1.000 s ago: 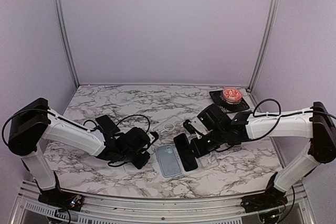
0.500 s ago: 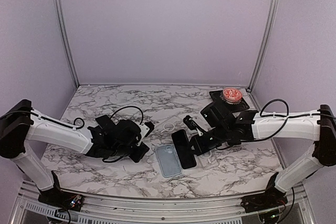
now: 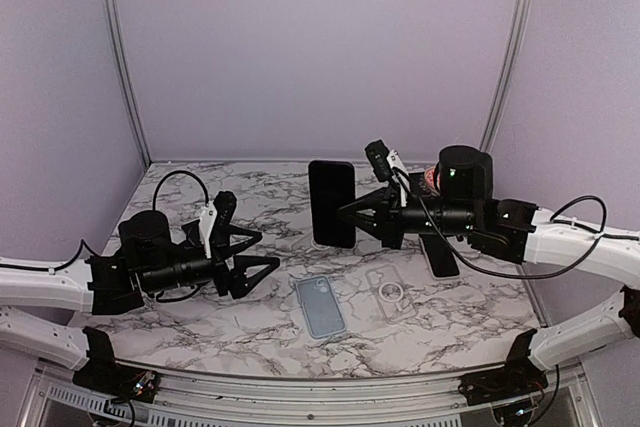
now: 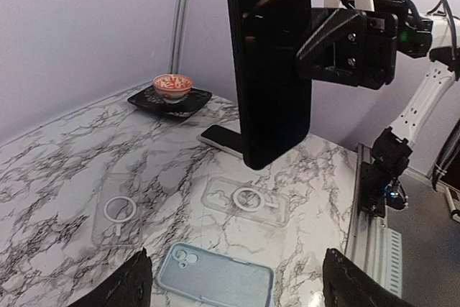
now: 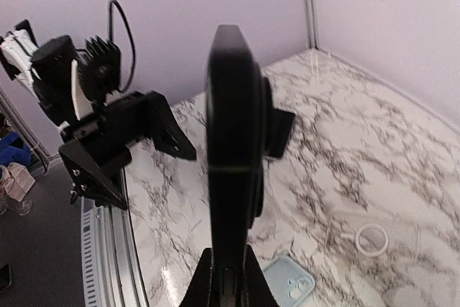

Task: Put the phone into the phone case
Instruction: Pass from the right arm to the left

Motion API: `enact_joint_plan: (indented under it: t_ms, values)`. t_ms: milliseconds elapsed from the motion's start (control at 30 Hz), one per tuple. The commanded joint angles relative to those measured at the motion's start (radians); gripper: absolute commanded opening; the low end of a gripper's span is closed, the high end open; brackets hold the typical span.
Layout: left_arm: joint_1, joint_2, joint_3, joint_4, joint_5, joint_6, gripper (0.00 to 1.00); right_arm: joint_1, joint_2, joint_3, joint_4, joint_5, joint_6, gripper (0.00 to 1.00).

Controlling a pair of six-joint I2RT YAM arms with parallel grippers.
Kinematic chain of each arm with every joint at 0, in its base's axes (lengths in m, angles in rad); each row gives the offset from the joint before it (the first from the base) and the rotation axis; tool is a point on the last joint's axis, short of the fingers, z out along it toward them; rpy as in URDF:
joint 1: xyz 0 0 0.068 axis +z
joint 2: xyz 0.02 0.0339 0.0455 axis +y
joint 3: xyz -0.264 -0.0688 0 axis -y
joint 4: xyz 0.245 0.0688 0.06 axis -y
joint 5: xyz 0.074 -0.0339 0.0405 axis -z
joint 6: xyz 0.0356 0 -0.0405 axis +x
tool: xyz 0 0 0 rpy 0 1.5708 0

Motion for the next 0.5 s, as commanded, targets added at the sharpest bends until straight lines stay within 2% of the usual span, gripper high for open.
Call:
enact_joint_plan:
  t_ms: [0, 167, 367, 467]
  values:
    - [-0.01, -0.008, -0.01, 0.189, 0.222, -0.021, 0.81, 0.029, -0.014, 0.004, 0.392, -0.215, -0.101, 0.0]
    - [-0.039, 0.041, 0.047, 0.196, 0.254, 0.017, 0.8, 0.056, 0.052, 0.038, 0.478, -0.33, -0.087, 0.0]
    - [-0.068, 0.084, 0.1, 0.196, 0.254, 0.071, 0.78, 0.074, 0.101, 0.056, 0.501, -0.418, -0.071, 0.0]
    - [-0.07, 0.107, 0.113, 0.196, 0.263, 0.073, 0.59, 0.084, 0.121, 0.065, 0.479, -0.429, -0.081, 0.0]
